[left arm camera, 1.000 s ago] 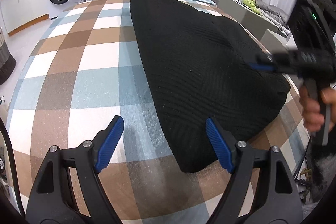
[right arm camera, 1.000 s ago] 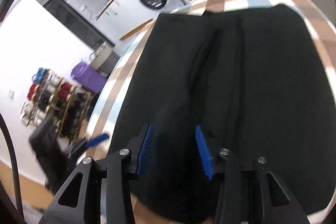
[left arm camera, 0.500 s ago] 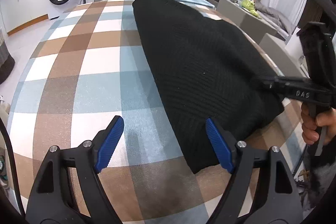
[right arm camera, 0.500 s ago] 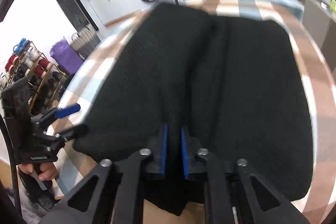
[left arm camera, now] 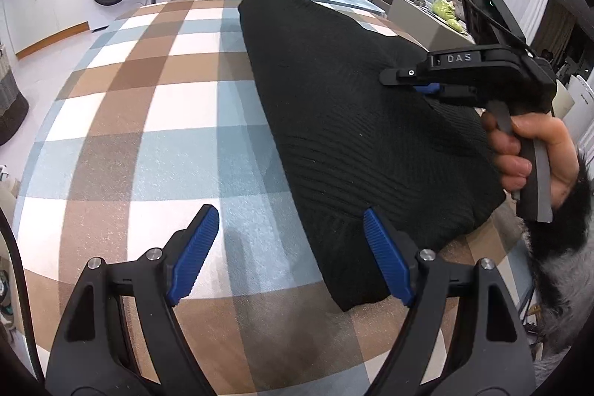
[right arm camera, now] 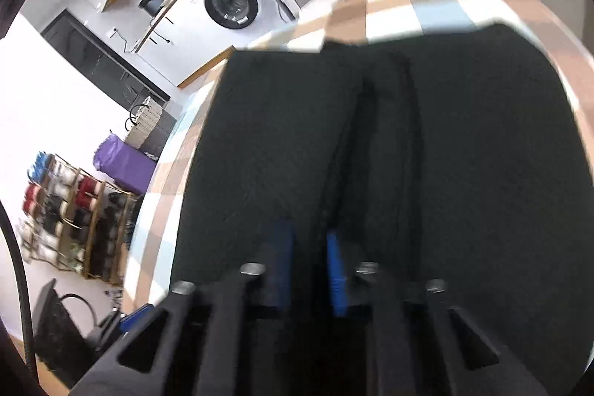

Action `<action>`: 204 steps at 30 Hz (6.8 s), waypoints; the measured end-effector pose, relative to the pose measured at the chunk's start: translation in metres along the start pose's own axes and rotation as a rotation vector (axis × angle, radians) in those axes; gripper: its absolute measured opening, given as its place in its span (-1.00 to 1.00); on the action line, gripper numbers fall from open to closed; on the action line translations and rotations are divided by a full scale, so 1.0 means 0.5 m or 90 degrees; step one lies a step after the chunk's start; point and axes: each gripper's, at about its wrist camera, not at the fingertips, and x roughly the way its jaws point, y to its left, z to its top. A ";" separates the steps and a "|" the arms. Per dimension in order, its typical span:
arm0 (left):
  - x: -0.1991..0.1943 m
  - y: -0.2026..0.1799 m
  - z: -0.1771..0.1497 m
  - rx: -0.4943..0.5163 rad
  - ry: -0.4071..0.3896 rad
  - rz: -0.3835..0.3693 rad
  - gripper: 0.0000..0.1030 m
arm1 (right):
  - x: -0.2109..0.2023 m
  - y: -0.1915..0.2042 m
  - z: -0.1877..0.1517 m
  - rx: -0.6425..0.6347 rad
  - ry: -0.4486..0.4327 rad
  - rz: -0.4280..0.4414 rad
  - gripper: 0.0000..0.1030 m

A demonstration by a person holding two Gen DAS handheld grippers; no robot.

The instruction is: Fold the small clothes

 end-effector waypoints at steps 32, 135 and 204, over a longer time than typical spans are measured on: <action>0.011 -0.112 -0.048 0.137 0.066 -0.043 0.55 | -0.129 0.004 -0.212 -0.147 0.023 0.013 -0.79; 0.087 0.001 0.069 -0.027 0.030 -0.032 0.55 | -0.172 -0.092 -0.173 0.059 -0.047 -0.082 -0.13; 0.035 -0.017 0.059 0.006 -0.015 0.003 0.59 | -0.015 -0.085 -0.046 0.014 -0.037 -0.068 -0.77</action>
